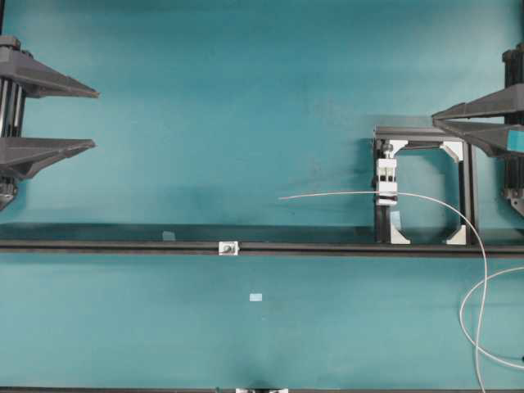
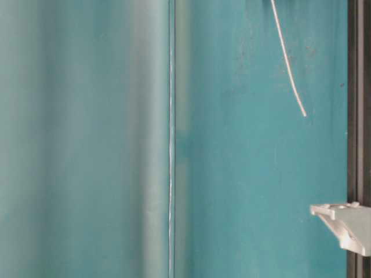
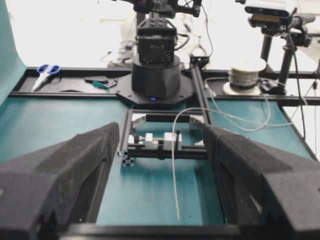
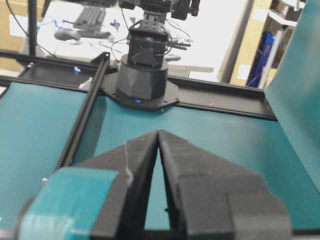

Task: Insert the wire into the hole on the left side and pull it with the left arm.
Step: 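Move the right gripper over the white wire near its free tip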

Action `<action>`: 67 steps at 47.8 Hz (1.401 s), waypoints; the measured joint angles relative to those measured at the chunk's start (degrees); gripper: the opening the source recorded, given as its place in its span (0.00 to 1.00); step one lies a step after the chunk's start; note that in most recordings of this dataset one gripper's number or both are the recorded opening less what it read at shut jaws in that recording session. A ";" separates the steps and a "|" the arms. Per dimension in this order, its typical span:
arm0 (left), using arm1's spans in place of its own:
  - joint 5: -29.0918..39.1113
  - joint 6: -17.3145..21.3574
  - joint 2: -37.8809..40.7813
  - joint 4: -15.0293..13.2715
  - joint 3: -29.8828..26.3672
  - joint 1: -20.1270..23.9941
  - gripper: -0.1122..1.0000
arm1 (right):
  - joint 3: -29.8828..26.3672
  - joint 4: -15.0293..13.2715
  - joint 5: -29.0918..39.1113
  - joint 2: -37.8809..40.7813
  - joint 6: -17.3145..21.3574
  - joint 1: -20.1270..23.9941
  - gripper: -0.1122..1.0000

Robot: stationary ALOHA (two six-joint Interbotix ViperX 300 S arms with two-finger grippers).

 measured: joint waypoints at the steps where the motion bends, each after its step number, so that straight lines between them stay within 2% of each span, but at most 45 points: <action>1: 0.00 0.00 0.00 0.00 -0.09 0.00 0.32 | 0.00 0.00 0.00 0.00 0.09 0.00 0.32; 6: -0.26 -0.44 1.49 -1.58 0.79 0.00 0.15 | 1.58 0.00 0.00 0.35 0.53 0.18 0.16; 9: -0.53 -0.26 2.99 -1.76 0.88 0.00 0.08 | 2.20 0.00 0.00 0.79 0.97 0.26 0.13; 11: -0.70 -0.09 3.96 -1.85 0.88 0.00 0.06 | 2.37 0.00 0.00 1.14 1.58 0.26 0.13; 17: -1.67 0.53 6.94 -1.85 0.88 0.00 0.13 | 2.64 0.18 0.00 2.46 3.60 0.26 0.13; 24: -2.90 0.70 9.58 -1.93 1.05 0.44 0.33 | 2.64 0.18 0.00 4.31 4.57 0.26 0.15; 28: -3.52 0.70 10.28 -1.93 1.67 0.97 0.41 | 2.64 0.18 0.00 5.63 4.66 0.09 0.28; 34: -4.39 0.70 11.07 -1.93 2.20 1.41 0.44 | 2.64 0.26 0.00 7.12 4.75 -0.35 0.56; 37: -4.75 0.79 11.34 -1.93 2.37 1.49 0.46 | 2.64 0.18 0.00 7.82 4.92 -0.35 0.64; 52: -6.94 0.79 15.64 -1.93 3.25 2.37 0.47 | 2.64 0.35 -0.09 13.62 9.23 -0.53 0.64; 56: -8.17 0.79 17.40 -1.85 3.25 2.46 0.51 | 2.64 0.35 -0.35 15.56 9.84 -0.44 0.64; 62: -9.05 0.79 20.30 -1.93 3.25 2.55 0.63 | 2.11 0.35 -0.62 18.02 9.93 -0.53 0.64; 67: -9.23 0.79 22.50 -1.85 3.25 2.55 0.65 | 1.32 0.44 -0.62 19.69 9.93 -0.53 0.64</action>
